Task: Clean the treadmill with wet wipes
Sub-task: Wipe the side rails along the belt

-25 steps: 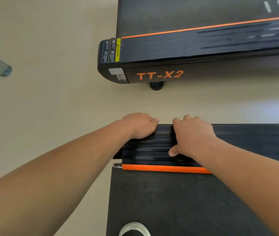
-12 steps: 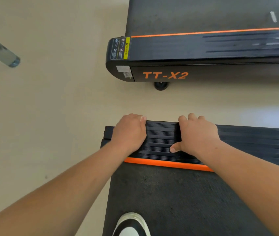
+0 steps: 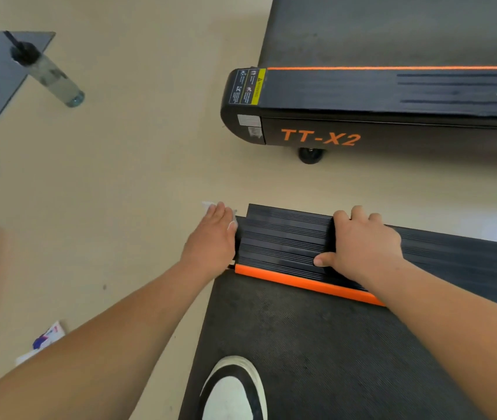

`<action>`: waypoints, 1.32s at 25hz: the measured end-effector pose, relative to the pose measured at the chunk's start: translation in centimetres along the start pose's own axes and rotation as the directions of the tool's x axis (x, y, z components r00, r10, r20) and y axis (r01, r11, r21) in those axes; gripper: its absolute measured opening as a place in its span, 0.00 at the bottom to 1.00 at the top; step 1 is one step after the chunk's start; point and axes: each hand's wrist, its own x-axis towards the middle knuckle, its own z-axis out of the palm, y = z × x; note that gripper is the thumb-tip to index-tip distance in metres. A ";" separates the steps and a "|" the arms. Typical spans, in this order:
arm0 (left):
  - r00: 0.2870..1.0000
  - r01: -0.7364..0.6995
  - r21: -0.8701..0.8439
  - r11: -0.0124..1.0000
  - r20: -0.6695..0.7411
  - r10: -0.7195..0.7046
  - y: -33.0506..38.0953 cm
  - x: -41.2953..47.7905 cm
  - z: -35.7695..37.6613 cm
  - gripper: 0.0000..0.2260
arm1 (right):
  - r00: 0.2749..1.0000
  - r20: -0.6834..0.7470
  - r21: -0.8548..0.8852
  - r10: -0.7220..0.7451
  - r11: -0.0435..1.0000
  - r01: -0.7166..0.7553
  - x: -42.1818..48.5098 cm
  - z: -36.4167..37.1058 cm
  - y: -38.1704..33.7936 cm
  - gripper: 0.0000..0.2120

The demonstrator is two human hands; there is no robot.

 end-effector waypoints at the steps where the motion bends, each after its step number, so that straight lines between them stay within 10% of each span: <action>1: 1.000 0.003 -0.033 0.999 0.008 -0.003 0.9 -0.6 0.8 0.24 | 1.000 -0.001 0.011 0.001 1.000 -0.001 0.1 0.0 0.1 0.42; 6: 0.997 -0.052 -0.064 0.997 -0.060 0.049 2.1 -4.8 -0.3 0.20 | 1.000 -0.014 0.035 -0.001 0.999 0.002 0.1 0.4 0.4 0.43; 12: 0.938 0.202 -0.431 0.880 -0.172 -0.300 5.7 -2.3 -5.7 0.19 | 0.999 -0.046 0.083 -0.015 0.996 0.019 -0.1 0.1 0.5 0.42; 15: 0.962 -0.126 -0.341 0.932 -0.270 0.032 10.6 -1.5 -4.5 0.20 | 0.995 -0.069 0.172 -0.076 0.981 0.087 -0.5 0.5 1.6 0.42; 19: 0.917 -0.395 0.005 0.919 -0.051 0.395 16.3 -2.7 1.4 0.25 | 0.996 -0.044 0.607 -0.072 0.790 0.084 -1.7 -0.9 5.9 0.32; 27: 0.760 -0.649 0.153 0.745 0.147 0.632 18.8 -3.1 3.7 0.28 | 0.980 0.194 0.271 -0.034 0.962 -0.021 -4.6 -5.3 13.2 0.19; 33: 0.567 -0.820 0.086 0.566 -0.011 0.823 20.7 -6.3 2.4 0.22 | 0.960 0.248 0.110 -0.132 0.988 0.107 -4.6 -6.1 14.7 0.23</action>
